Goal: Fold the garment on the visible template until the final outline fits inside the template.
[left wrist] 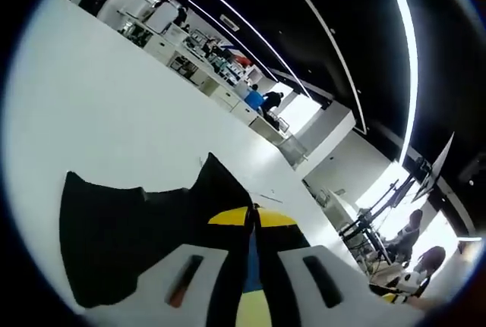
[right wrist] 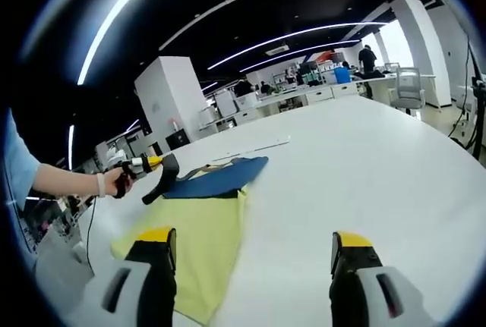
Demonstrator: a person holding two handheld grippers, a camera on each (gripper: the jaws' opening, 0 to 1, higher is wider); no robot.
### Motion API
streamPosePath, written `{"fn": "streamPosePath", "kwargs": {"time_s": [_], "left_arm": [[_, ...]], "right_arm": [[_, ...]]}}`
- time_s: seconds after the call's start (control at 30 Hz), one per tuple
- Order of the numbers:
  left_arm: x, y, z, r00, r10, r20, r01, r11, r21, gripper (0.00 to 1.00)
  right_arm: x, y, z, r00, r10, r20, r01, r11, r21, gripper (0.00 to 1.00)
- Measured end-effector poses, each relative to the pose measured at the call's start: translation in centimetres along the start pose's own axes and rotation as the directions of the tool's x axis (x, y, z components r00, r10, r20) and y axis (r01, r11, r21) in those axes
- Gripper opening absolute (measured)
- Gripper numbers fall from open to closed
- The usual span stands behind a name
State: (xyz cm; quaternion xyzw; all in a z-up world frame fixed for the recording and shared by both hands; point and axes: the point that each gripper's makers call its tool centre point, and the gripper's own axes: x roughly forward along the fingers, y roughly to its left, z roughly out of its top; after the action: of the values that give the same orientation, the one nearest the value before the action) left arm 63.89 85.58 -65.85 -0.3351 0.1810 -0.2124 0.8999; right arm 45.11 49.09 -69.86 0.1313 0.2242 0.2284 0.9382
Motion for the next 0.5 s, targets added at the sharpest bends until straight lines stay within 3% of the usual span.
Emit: {"fn": "streamPosePath", "kwargs": {"time_s": [0.5], "left_arm": [[6.1, -5.1, -4.9, 0.991, -0.118, -0.067, 0.114, 0.992, -0.052, 0.00]], "right_arm": [[-0.4, -1.6, -1.0, 1.000, -0.015, -0.006, 0.015, 0.999, 0.044, 0.84]]}}
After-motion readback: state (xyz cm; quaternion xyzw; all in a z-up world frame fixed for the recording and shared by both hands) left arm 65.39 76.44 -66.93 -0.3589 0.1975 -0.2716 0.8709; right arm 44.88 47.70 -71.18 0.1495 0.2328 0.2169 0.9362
